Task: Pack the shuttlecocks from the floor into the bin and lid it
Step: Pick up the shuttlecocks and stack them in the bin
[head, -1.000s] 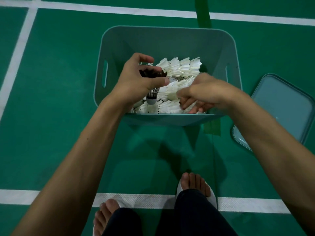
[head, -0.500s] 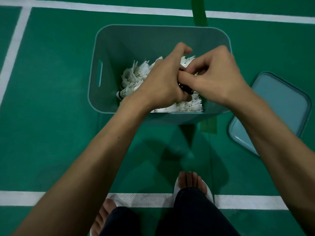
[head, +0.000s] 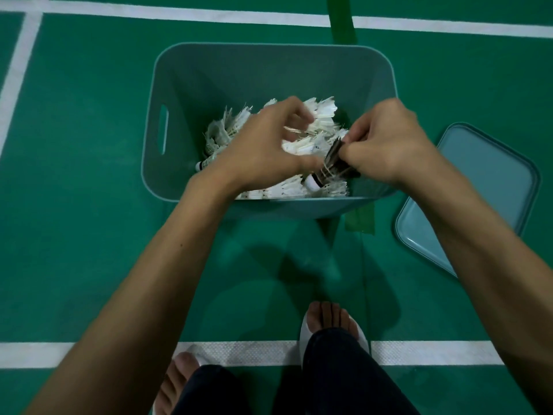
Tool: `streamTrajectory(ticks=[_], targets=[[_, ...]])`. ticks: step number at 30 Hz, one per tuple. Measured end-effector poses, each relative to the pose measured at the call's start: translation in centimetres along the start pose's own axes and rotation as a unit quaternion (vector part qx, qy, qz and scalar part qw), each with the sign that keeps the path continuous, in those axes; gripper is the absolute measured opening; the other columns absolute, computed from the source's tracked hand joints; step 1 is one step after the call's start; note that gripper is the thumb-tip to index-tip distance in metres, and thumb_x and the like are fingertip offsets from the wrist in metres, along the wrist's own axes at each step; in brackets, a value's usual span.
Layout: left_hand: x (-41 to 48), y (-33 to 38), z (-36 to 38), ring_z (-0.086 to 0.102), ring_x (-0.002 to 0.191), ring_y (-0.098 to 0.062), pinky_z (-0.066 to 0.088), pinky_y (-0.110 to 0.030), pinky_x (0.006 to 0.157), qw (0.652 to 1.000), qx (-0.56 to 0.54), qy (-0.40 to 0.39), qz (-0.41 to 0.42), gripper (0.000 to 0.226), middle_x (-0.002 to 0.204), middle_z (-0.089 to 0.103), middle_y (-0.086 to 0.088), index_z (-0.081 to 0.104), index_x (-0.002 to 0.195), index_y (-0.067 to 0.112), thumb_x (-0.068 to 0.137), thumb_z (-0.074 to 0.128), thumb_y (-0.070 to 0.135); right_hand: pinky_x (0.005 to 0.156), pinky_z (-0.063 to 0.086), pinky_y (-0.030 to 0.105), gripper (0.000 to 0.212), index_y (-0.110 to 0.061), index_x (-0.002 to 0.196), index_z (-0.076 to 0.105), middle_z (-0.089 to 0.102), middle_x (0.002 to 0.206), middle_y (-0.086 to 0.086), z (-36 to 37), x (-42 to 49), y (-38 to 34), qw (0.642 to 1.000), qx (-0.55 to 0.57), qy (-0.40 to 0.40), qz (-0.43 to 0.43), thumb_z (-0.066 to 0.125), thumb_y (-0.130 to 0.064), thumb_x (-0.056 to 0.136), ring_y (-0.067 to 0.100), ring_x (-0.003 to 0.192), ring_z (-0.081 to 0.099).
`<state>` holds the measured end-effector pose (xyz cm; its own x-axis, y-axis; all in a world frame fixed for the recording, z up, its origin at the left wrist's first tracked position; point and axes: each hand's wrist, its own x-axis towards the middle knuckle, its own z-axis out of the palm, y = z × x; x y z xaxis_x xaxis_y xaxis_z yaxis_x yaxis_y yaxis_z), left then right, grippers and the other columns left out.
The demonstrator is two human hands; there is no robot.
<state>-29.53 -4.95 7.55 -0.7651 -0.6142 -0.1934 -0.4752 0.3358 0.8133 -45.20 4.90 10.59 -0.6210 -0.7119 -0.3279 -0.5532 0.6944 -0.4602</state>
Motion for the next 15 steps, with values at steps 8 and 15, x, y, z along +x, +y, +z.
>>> streamTrajectory(ticks=[8, 15], targets=[[-1.6, -3.7, -2.9, 0.067, 0.09, -0.022, 0.057, -0.041, 0.085, 0.967, 0.211, -0.025, -0.138, 0.02, 0.085, 0.068, 0.006, 0.065, 0.077, 0.025, 0.084, 0.07, 0.007, 0.069, 0.065, 0.044, 0.017, 0.002, 0.097, 0.065, 0.075, 0.08, 0.018, 3.1, 0.7, -0.3, 0.988, 0.059, -0.128, 0.069, 0.054, -0.006, 0.087, 0.026, 0.06, 0.073], [-1.5, -4.3, -2.5, 0.058, 0.073, -0.01, 0.046, -0.027, 0.066, 0.969, 0.178, -0.065, -0.161, 0.025, 0.101, 0.07, -0.003, 0.072, 0.088, 0.02, 0.091, 0.057, 0.001, 0.059, 0.061, 0.031, 0.004, -0.005, 0.096, 0.057, 0.069, 0.092, 0.018, 4.5, 1.7, -1.2, 0.94, 0.184, -0.259, 0.128, 0.059, -0.009, 0.097, 0.028, 0.073, 0.068]])
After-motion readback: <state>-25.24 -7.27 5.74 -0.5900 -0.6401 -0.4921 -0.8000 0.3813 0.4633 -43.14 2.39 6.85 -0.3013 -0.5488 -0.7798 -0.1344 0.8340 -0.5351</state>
